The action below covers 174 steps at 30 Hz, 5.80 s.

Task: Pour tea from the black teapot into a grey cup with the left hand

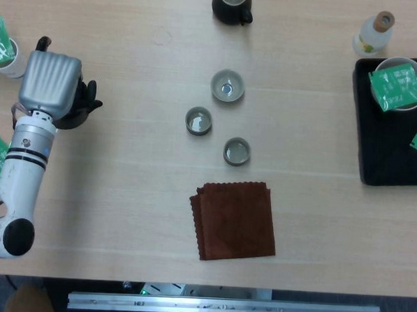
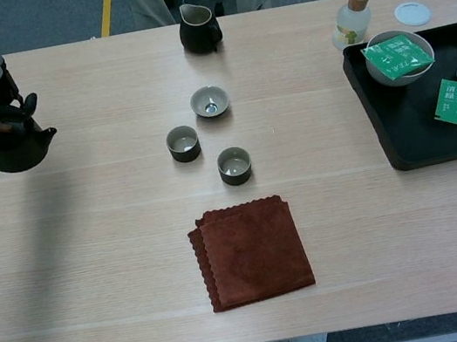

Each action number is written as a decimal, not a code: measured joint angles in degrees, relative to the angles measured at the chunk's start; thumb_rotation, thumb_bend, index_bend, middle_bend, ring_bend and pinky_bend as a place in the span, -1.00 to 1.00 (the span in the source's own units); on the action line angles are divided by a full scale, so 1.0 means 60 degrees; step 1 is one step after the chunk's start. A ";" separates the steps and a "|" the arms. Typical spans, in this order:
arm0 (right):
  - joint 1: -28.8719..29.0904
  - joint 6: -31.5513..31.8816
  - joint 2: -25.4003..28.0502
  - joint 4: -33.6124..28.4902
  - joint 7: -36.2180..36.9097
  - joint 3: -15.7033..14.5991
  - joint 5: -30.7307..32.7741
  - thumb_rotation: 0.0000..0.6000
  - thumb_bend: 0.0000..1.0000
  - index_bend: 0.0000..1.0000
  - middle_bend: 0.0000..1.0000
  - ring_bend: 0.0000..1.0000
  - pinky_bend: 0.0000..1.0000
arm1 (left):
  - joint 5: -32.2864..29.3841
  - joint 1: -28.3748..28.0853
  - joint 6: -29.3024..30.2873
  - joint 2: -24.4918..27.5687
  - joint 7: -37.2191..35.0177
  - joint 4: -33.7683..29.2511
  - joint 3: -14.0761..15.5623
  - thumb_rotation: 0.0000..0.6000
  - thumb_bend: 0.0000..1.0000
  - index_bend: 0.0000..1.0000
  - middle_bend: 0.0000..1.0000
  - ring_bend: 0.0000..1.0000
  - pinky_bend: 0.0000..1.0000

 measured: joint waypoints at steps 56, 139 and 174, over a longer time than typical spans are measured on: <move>-0.0261 0.0201 0.0067 0.0337 0.0470 -0.0145 -0.0039 1.00 -0.85 -0.55 -0.38 -0.64 -0.53 | -0.1679 -0.2381 -0.0927 -0.3484 0.2453 0.1514 -0.1413 0.38 -0.08 1.00 1.00 0.92 -0.61; -0.0386 0.0174 -0.0038 0.0658 0.0774 -0.0101 0.0055 1.00 -0.85 -0.55 -0.38 -0.64 -0.53 | -0.0933 -0.2257 -0.0154 -0.4370 0.3614 0.2398 -0.1267 0.38 -0.08 1.00 1.00 0.92 -0.61; -0.0147 -0.0141 -0.0164 0.0400 0.0335 -0.0062 0.0072 1.00 -0.86 -0.55 -0.38 -0.64 -0.53 | 0.0509 -0.0088 -0.0668 -0.1941 -0.1505 0.1283 -0.1263 0.20 -0.08 0.98 1.00 0.87 -0.61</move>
